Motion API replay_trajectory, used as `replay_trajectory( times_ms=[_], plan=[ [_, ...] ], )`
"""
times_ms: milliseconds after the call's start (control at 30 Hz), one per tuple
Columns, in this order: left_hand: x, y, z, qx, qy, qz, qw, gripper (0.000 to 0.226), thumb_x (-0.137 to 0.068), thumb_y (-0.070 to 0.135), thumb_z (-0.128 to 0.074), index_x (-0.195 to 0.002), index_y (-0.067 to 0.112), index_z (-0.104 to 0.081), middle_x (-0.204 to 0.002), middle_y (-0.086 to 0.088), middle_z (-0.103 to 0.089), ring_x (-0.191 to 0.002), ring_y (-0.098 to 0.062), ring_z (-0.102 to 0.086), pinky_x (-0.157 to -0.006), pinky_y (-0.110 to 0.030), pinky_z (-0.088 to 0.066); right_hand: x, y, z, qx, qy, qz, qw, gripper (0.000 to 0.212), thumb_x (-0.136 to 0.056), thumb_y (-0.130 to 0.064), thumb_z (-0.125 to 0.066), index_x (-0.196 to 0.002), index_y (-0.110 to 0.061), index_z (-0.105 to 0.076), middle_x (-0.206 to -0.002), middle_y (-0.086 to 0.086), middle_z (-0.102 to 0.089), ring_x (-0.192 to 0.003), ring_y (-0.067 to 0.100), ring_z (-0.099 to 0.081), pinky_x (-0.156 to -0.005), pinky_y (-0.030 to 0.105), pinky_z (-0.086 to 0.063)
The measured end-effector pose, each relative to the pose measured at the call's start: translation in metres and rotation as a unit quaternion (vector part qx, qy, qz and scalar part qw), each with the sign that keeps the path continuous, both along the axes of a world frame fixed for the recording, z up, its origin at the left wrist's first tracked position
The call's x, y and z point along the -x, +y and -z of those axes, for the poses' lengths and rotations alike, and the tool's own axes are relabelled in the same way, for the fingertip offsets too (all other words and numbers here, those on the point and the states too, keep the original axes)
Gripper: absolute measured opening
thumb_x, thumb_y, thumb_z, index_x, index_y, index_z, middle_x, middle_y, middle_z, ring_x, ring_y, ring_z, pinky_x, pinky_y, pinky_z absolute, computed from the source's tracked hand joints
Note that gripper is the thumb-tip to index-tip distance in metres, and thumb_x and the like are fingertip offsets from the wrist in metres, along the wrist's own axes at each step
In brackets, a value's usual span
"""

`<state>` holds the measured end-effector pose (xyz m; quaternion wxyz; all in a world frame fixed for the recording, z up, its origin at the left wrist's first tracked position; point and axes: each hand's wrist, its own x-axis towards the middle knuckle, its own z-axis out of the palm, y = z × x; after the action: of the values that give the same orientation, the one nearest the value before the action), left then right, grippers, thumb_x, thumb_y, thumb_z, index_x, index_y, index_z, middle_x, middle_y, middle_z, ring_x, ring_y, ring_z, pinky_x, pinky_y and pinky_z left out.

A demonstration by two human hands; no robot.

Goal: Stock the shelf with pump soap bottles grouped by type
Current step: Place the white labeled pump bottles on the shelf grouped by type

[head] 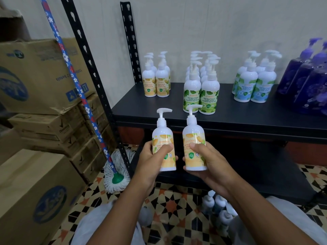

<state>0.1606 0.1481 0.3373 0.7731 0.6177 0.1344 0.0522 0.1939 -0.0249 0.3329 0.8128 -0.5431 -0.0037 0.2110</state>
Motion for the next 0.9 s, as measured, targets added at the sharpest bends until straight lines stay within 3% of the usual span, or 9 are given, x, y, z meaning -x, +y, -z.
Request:
replay_trajectory(
  times_ms=[167, 267, 433, 533, 633, 900],
  plan=[
    [-0.001, -0.001, 0.000, 0.003, -0.002, -0.002, 1.000, 0.034, -0.091, 0.020, -0.072, -0.121, 0.020, -0.058, -0.109, -0.011, -0.074, -0.092, -0.031, -0.077, -0.080, -0.046, -0.063, -0.003, 0.001, 0.003, 0.020, 0.005, 0.017, 1.000, 0.033, -0.093, -0.030, -0.066, -0.123, -0.018, -0.064, -0.113, 0.011, -0.073, -0.101, 0.026, -0.071, -0.076, 0.041, -0.059],
    [-0.001, -0.002, 0.000, 0.005, -0.002, 0.000, 1.000, 0.032, -0.091, 0.021, -0.072, -0.121, 0.021, -0.058, -0.107, -0.010, -0.075, -0.092, -0.030, -0.077, -0.079, -0.045, -0.063, -0.003, 0.001, 0.005, 0.028, -0.002, 0.017, 0.999, 0.043, -0.089, -0.031, -0.072, -0.128, -0.020, -0.060, -0.120, 0.012, -0.070, -0.106, 0.029, -0.071, -0.077, 0.042, -0.060],
    [-0.001, -0.002, 0.002, -0.004, 0.004, -0.002, 1.000, 0.034, -0.090, 0.023, -0.073, -0.121, 0.022, -0.058, -0.098, -0.006, -0.078, -0.090, -0.029, -0.077, -0.080, -0.046, -0.063, 0.001, 0.006, 0.007, 0.068, -0.029, -0.005, 0.997, 0.068, -0.072, -0.028, -0.087, -0.130, -0.018, -0.054, -0.116, 0.012, -0.072, -0.099, 0.024, -0.074, -0.075, 0.037, -0.060],
    [-0.002, -0.002, 0.002, -0.025, 0.007, -0.020, 0.999, 0.040, -0.088, 0.023, -0.075, -0.123, 0.020, -0.056, -0.102, -0.009, -0.076, -0.086, -0.027, -0.077, -0.070, -0.038, -0.063, 0.001, 0.008, 0.010, 0.079, -0.035, 0.004, 0.996, 0.063, -0.074, -0.023, -0.087, -0.127, -0.014, -0.055, -0.112, 0.013, -0.073, -0.096, 0.025, -0.075, -0.076, 0.038, -0.060],
    [-0.003, 0.000, 0.000, -0.045, 0.007, -0.039, 0.998, 0.044, -0.086, 0.023, -0.077, -0.122, 0.022, -0.053, -0.101, -0.008, -0.075, -0.081, -0.025, -0.077, -0.064, -0.034, -0.062, -0.001, 0.008, 0.011, 0.101, -0.055, 0.012, 0.993, 0.061, -0.071, -0.031, -0.086, -0.123, -0.016, -0.059, -0.111, 0.009, -0.074, -0.097, 0.025, -0.074, -0.083, 0.042, -0.061],
    [-0.028, 0.025, -0.022, -0.053, -0.024, -0.065, 0.996, 0.046, -0.082, 0.021, -0.082, -0.116, 0.024, -0.052, -0.100, -0.006, -0.074, -0.083, -0.025, -0.077, -0.066, -0.035, -0.062, -0.021, 0.032, -0.014, 0.127, -0.133, 0.017, 0.983, 0.050, -0.070, -0.036, -0.078, -0.117, -0.022, -0.066, -0.106, 0.004, -0.074, -0.098, 0.023, -0.072, -0.078, 0.036, -0.058]
  ],
)
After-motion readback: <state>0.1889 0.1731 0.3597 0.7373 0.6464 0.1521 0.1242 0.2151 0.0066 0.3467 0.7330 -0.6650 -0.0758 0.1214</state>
